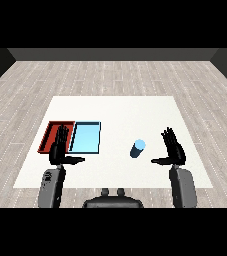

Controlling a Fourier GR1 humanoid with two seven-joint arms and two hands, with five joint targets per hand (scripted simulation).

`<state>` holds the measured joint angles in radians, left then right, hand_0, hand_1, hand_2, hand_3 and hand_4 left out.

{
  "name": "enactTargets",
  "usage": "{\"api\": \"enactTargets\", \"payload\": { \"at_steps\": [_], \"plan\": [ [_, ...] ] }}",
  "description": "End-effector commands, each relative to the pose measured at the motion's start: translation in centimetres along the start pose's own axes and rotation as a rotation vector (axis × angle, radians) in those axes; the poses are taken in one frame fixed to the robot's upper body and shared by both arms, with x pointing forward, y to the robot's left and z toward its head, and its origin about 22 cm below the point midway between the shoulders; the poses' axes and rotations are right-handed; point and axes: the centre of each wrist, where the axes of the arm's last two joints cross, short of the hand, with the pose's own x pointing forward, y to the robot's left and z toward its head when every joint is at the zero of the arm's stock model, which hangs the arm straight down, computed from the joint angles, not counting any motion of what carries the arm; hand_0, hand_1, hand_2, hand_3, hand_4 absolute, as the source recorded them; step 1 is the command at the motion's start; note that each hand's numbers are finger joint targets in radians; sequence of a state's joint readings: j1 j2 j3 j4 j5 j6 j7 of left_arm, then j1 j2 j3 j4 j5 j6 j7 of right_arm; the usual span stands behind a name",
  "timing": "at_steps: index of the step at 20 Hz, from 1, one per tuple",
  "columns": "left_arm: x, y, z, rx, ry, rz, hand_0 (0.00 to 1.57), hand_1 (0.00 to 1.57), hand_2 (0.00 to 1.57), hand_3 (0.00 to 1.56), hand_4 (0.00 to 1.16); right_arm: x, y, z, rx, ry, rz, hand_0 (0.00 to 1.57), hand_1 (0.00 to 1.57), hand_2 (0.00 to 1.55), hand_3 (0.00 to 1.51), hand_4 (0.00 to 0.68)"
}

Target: Pick the blue can and put it in the blue box

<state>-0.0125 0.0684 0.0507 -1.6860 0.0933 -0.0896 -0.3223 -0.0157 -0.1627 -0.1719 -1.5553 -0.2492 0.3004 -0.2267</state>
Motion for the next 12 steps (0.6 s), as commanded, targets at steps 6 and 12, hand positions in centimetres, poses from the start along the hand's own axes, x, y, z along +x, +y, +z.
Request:
{"api": "enactTargets", "payload": {
  "at_steps": [6,12],
  "plan": [
    [-1.3,1.4,-0.7,0.027,-0.031,-0.016,0.0,0.0,0.0,0.0,0.0,0.0,-1.2,-0.1,0.022,0.002,-0.023,0.0,0.0,0.0,0.0,0.0],
    [0.7,1.8,-1.0,0.003,-0.024,0.018,0.0,0.0,0.0,0.0,0.0,0.8,0.4,-0.5,0.006,0.041,-0.066,0.0,0.0,0.0,0.0,0.0]
  ]
}}
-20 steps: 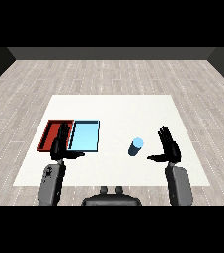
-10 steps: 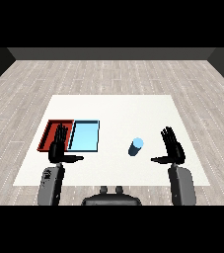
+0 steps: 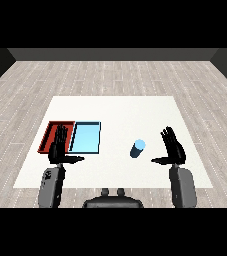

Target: Pick the blue can and put it in the blue box

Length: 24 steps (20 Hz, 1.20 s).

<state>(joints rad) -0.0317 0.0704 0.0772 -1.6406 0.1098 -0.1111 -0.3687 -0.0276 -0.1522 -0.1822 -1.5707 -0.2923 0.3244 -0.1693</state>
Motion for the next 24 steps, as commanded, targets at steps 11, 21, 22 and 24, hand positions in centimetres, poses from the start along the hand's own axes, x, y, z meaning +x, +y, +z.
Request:
{"api": "enactTargets", "payload": {
  "at_steps": [11,21,22,24],
  "plan": [
    [-0.5,-1.2,0.7,0.023,-0.02,-0.005,0.0,0.0,0.0,0.0,0.0,-4.4,4.8,-2.6,-0.031,0.056,-0.118,0.0,0.0,0.0,0.0,0.0],
    [0.4,-0.9,1.1,0.011,-0.001,0.035,0.0,0.0,0.0,0.0,0.0,-6.2,6.3,-3.0,-0.037,0.096,-0.183,0.0,0.0,0.0,0.0,0.0],
    [-0.9,0.0,0.8,0.018,0.0,0.03,0.0,0.0,0.0,0.0,0.0,-7.6,4.8,-0.8,-0.065,0.078,-0.182,0.0,0.0,0.0,0.0,0.0],
    [0.7,-0.6,0.2,0.029,-0.004,0.008,0.0,0.0,0.0,0.0,0.0,-8.2,6.0,-1.8,-0.056,0.092,-0.155,0.0,0.0,0.0,0.0,0.0]
  ]
}}
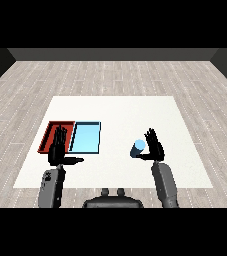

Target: Pick the blue can and put it in the blue box

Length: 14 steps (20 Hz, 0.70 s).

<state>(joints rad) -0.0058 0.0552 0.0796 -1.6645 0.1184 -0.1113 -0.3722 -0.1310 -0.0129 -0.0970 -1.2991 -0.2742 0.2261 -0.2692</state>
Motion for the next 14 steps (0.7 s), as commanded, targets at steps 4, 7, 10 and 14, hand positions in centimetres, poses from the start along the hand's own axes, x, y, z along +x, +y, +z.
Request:
{"api": "enactTargets", "payload": {
  "at_steps": [4,7,10,14],
  "plan": [
    [-1.0,1.4,1.7,0.012,0.009,0.004,0.0,0.0,0.0,0.0,0.0,-0.5,-1.1,-0.5,-0.011,0.034,-0.026,0.0,0.0,0.0,0.0,0.0],
    [1.6,0.8,-2.2,0.002,0.005,0.009,0.0,0.0,0.0,0.0,0.0,-3.4,0.2,0.4,-0.014,0.035,-0.029,0.0,0.0,0.0,0.0,0.0],
    [-0.4,1.2,-1.1,0.016,0.012,0.023,0.0,0.0,0.0,0.0,0.0,-2.1,-0.7,-0.3,-0.015,0.037,-0.036,0.0,0.0,0.0,0.0,0.0],
    [-0.1,-0.4,-0.9,0.006,-0.008,0.004,0.0,0.0,0.0,0.0,0.0,-3.9,2.0,-1.0,-0.003,0.057,-0.03,0.0,0.0,0.0,0.0,0.0]
  ]
}}
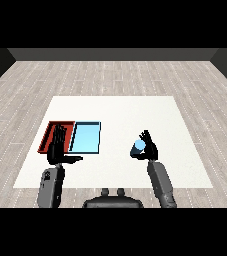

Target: Pick the blue can and put it in the blue box

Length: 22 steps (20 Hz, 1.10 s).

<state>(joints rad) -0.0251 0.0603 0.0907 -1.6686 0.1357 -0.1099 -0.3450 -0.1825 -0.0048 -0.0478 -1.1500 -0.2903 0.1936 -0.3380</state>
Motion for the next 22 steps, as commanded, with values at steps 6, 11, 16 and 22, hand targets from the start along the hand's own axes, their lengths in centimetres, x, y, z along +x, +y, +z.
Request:
{"api": "enactTargets", "payload": {
  "at_steps": [6,11,16,22],
  "plan": [
    [1.0,1.0,2.0,0.001,-0.023,0.008,0.0,0.0,0.0,0.0,0.0,-0.1,0.7,-0.9,0.021,0.042,0.013,0.0,0.0,0.0,0.0,0.0],
    [-0.9,-2.6,-0.7,0.001,0.002,0.008,0.0,0.0,0.0,0.0,0.0,-0.1,0.1,-2.8,0.004,0.051,0.006,0.0,0.0,0.0,0.0,0.0],
    [1.7,0.2,-0.1,0.016,-0.013,-0.003,0.0,0.0,0.0,0.0,0.0,-0.8,2.1,-2.3,-0.066,0.058,0.044,0.0,0.0,0.0,0.0,0.0],
    [-0.4,2.0,1.2,-0.001,-0.014,-0.002,0.0,0.0,0.0,0.0,0.0,-1.7,1.2,-2.6,-0.211,0.038,0.265,1.49,1.49,1.48,1.44,0.634]
  ]
}}
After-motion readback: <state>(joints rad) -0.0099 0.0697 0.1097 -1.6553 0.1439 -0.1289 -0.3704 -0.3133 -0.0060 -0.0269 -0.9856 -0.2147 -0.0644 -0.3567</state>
